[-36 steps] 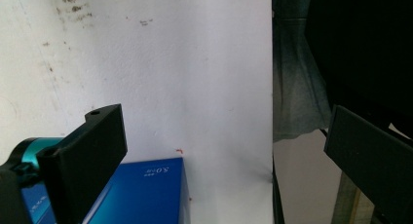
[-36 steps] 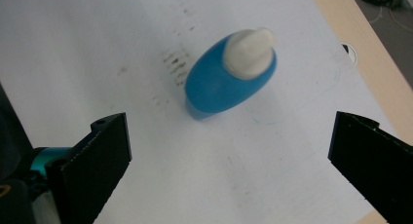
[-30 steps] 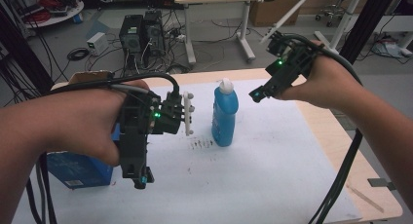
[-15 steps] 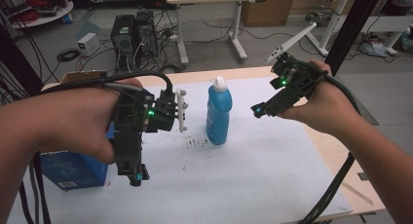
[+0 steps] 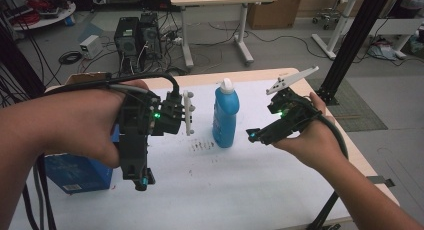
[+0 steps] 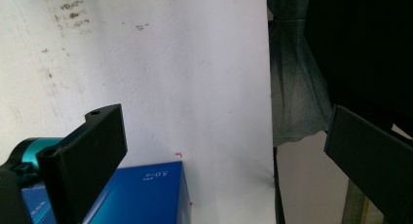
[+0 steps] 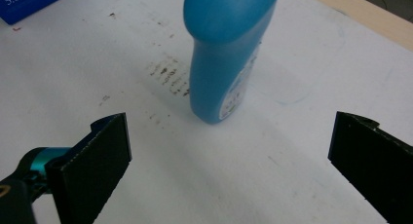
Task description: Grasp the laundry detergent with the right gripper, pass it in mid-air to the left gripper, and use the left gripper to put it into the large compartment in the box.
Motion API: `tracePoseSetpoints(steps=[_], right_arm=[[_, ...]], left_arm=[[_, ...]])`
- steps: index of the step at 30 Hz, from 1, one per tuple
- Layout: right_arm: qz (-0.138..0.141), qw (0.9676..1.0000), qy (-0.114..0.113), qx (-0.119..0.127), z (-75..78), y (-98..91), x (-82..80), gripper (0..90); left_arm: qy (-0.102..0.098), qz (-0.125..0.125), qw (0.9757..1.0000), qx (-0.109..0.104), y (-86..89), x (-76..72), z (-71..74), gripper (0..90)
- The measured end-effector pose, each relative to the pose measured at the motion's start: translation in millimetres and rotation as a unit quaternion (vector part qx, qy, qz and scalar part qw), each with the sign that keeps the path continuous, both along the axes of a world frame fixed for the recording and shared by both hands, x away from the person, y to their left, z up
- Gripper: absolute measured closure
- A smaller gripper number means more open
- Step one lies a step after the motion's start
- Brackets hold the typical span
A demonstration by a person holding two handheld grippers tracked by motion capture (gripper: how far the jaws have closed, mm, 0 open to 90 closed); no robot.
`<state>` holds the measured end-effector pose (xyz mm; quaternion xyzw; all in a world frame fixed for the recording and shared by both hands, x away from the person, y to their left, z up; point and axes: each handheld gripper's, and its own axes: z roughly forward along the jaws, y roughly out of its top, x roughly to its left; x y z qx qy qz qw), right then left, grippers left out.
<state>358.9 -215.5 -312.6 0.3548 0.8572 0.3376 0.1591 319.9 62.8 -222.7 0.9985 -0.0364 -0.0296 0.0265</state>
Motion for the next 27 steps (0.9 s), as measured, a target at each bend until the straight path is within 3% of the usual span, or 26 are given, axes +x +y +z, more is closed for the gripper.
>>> tracePoseSetpoints(steps=[14, 27], right_arm=[[-0.051, 0.9977, -0.010, 0.045, -44.2, 27.7, 12.3, 0.9], [-0.085, 0.9934, -0.026, 0.072, -68.1, 48.3, 23.1, 0.9]], left_arm=[[-0.005, 0.005, 1.0000, 0.000, 7.4, 0.3, 1.5, 1.7], [-0.003, 0.012, 0.9999, -0.001, 13.0, 0.7, -0.6, 1.7]])
